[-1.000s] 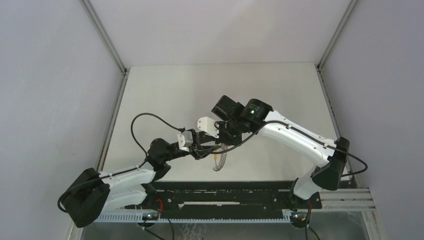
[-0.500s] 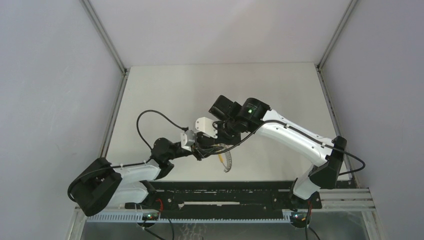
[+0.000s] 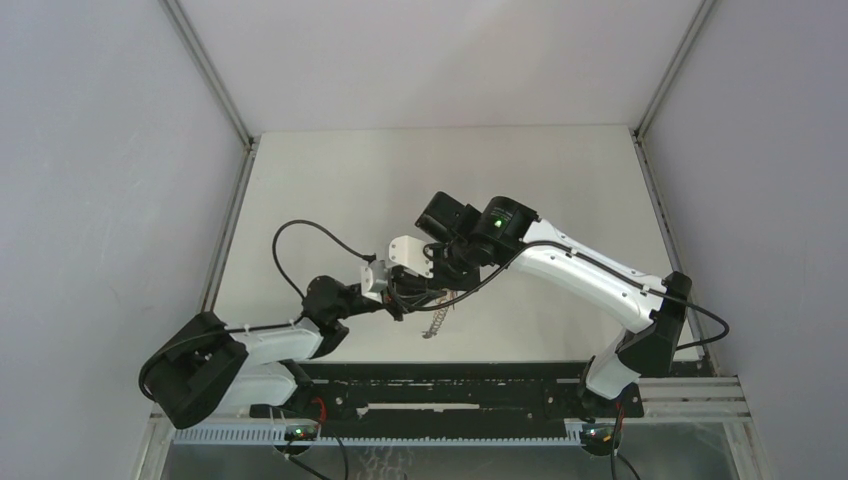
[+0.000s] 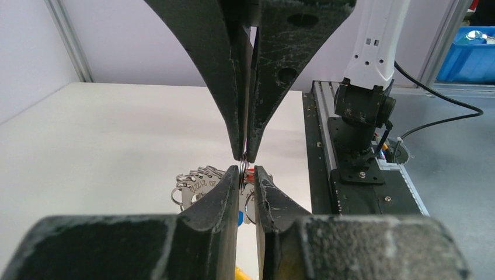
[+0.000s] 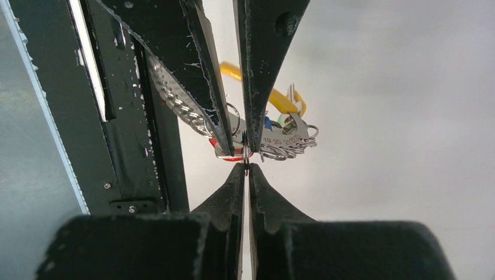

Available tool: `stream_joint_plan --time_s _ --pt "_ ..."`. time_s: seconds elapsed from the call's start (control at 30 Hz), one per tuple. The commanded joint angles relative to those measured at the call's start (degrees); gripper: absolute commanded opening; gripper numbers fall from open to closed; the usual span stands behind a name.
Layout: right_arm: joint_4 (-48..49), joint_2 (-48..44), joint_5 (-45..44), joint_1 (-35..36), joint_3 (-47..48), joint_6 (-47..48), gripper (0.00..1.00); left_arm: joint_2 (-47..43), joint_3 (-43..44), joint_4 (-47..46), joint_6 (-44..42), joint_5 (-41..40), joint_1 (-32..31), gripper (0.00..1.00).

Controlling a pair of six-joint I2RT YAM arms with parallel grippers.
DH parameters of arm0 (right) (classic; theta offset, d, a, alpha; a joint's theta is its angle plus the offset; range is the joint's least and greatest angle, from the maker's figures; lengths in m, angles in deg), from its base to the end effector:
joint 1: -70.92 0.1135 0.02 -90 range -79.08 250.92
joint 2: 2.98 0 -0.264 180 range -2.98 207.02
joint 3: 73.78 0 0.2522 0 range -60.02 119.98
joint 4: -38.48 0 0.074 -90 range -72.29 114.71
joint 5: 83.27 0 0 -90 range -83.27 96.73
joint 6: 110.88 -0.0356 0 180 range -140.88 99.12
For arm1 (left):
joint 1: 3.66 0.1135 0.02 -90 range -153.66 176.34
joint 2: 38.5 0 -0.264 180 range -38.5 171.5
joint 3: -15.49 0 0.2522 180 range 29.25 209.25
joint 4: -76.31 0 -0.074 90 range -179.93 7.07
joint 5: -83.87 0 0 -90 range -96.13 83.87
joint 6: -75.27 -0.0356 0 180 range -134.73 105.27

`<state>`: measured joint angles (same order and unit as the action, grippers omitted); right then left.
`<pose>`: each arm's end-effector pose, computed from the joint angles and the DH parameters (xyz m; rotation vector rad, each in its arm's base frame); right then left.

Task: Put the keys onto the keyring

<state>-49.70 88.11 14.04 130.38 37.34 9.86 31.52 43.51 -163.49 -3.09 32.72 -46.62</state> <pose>0.1499 0.2630 0.3624 -1.9989 1.9434 0.3060 0.1414 -0.1622 0.2240 0.9525 1.0778 -1.2203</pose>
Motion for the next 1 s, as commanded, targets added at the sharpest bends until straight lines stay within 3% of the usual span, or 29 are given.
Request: stream_joint_plan --time_s 0.0,0.1,0.23,0.43,0.53,0.77,0.97 --pt "1.2 0.0 0.4 1.1 3.0 0.7 0.00 1.3 1.9 -2.8 1.2 0.8 0.2 0.19" --pt "1.5 -0.5 0.7 1.1 2.8 0.8 0.00 1.9 2.1 -2.8 1.3 0.9 0.2 0.16" --pt "2.0 -0.9 1.0 1.1 2.2 0.9 0.00 1.8 2.1 -2.8 1.4 1.1 0.2 0.01" --pt "4.8 -4.0 2.6 -0.6 -1.2 0.0 0.01 -1.5 0.6 -3.8 0.7 0.1 0.2 0.00" --pt "8.0 -8.0 6.0 -2.9 -5.1 -0.6 0.11 -3.6 -0.3 -3.9 0.3 -0.6 0.3 0.00" --pt "23.0 -21.1 22.9 -13.0 -17.9 -3.1 0.26 -6.9 -1.1 -5.8 0.0 -2.7 0.7 0.00" --pt "34.2 -26.7 38.8 -21.8 -26.3 -7.1 0.27 -8.4 -0.9 -6.3 -0.5 -3.3 0.8 0.00"
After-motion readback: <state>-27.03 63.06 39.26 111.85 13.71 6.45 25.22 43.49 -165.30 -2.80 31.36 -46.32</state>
